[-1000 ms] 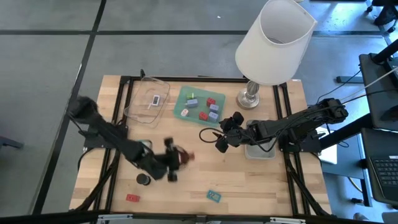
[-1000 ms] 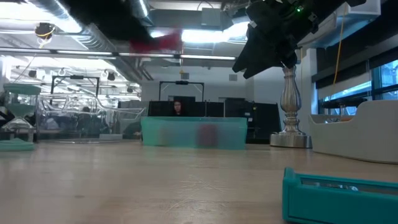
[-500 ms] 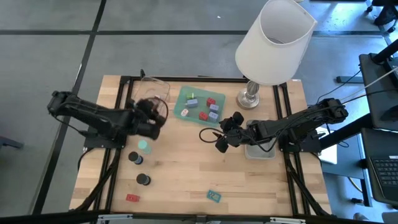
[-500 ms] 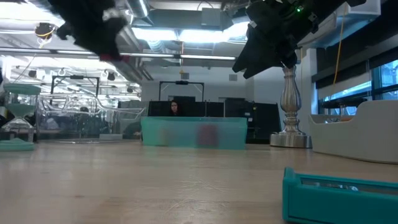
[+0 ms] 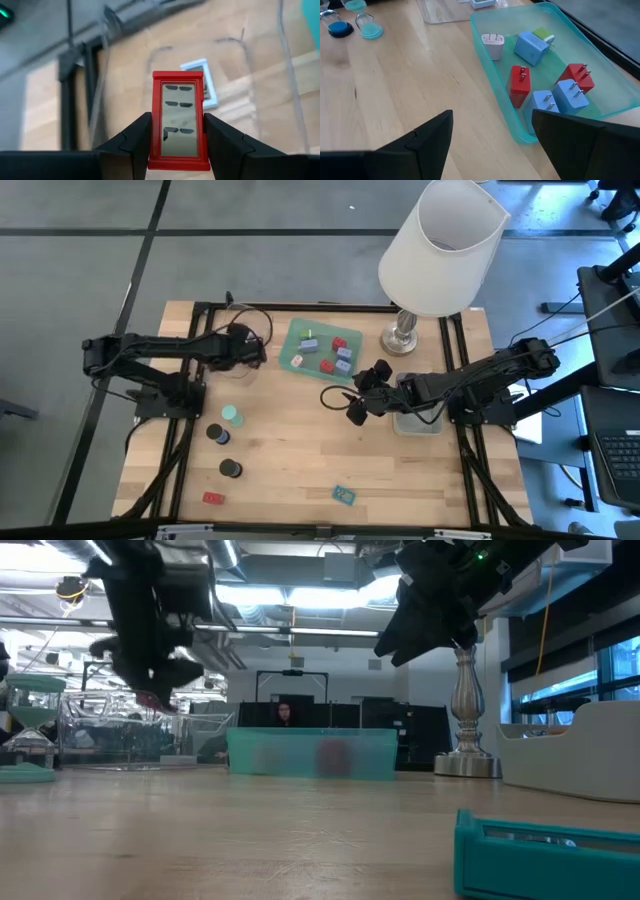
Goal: Pick & Place Office items
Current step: Put the red timer into the transparent bin
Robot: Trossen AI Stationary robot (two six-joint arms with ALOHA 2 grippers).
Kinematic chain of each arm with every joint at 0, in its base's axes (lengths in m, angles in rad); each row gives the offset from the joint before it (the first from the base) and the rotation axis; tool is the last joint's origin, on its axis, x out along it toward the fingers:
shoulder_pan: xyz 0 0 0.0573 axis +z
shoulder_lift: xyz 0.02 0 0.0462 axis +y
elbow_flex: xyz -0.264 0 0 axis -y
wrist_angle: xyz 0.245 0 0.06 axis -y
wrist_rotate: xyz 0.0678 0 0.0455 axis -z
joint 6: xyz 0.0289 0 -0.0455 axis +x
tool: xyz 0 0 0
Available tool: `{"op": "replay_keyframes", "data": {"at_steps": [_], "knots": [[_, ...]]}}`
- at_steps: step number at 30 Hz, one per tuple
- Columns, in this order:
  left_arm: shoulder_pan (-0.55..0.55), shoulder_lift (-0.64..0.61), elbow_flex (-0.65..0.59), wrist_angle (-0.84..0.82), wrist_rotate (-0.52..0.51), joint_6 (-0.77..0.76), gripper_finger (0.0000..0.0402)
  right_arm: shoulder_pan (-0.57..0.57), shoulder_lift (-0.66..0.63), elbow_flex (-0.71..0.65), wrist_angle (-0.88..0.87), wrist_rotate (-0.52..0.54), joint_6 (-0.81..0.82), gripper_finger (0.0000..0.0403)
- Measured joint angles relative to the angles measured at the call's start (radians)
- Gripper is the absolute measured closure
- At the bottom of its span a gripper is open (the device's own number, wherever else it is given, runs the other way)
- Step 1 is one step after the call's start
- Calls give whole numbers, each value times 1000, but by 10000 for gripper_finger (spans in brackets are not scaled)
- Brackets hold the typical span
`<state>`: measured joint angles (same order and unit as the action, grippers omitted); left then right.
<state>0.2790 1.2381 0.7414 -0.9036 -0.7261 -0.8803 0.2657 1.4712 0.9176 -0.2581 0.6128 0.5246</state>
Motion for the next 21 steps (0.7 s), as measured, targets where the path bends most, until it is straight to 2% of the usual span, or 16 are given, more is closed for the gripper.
{"op": "replay_keyframes", "data": {"at_steps": [6, 14, 21], "knots": [[125, 0, -59, 208, 158, 142, 249, 0, 0, 0, 0, 0, -9, 127], [263, 0, -111, 345, 319, 189, 249, 0, 0, 0, 0, 0, -9, 127], [301, 0, -174, 412, 348, 213, 249, 0, 0, 0, 0, 0, -11, 127]]}}
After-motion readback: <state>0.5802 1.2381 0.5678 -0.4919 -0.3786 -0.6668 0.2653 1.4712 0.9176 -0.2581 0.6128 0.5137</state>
